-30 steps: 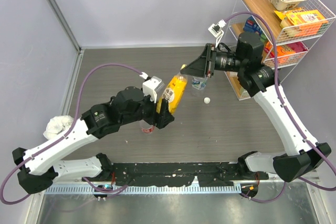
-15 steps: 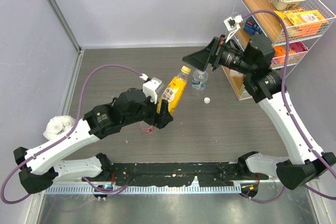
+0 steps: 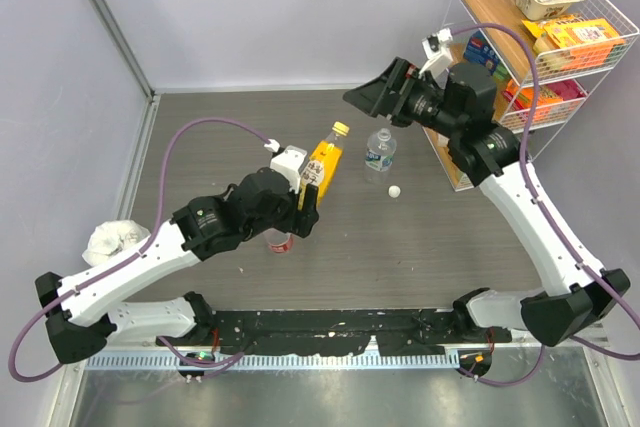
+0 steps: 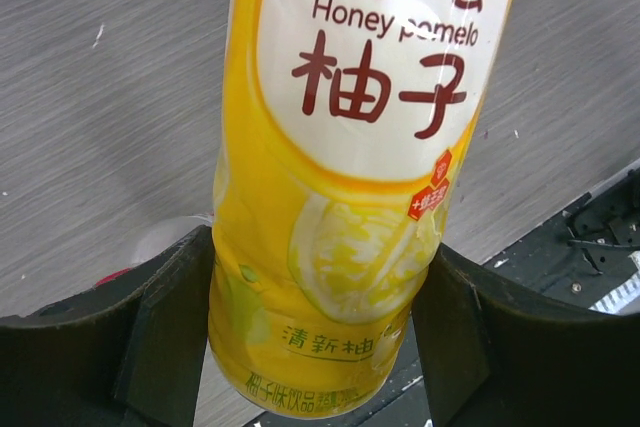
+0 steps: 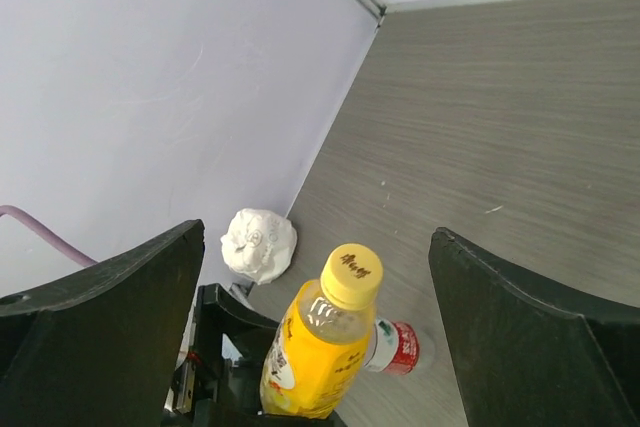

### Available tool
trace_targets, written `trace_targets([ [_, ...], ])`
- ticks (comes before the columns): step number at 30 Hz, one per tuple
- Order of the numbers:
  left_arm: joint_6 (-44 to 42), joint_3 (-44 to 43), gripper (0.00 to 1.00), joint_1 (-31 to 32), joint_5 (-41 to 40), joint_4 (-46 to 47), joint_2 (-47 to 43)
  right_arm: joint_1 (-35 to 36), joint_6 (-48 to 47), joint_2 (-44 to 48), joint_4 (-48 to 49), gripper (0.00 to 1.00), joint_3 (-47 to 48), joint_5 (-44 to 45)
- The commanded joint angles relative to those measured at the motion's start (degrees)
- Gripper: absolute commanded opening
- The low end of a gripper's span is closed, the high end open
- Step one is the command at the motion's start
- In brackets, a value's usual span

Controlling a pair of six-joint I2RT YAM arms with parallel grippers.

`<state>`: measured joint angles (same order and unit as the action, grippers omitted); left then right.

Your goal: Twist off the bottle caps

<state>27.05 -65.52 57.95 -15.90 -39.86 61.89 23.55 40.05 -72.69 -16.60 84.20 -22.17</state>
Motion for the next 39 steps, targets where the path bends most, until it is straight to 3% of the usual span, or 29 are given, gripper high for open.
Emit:
trace_targets([
  [1, 0.6, -3.5, 0.30, -0.1, -4.1, 0.4, 0.1, 3.7, 2.3, -2.7, -0.6, 0.97, 4.4, 3.4],
  [6, 0.6, -4.3, 0.29, 0.0, -3.9, 0.2, 0.3, 7.2, 2.6, -6.7, -3.4, 0.81, 6.8, 5.3],
  [15, 0.7, -5.3, 0.26, 0.0, -3.0, -0.1, 0.5, 7.9, 3.8, -7.0, -3.4, 0.61, 6.7, 6.8],
  [39, 1.7, -4.1, 0.19, 0.0, -5.0, -1.3, -4.8, 7.8, 7.8, -4.4, 1.1, 0.66, 3.1, 6.8],
])
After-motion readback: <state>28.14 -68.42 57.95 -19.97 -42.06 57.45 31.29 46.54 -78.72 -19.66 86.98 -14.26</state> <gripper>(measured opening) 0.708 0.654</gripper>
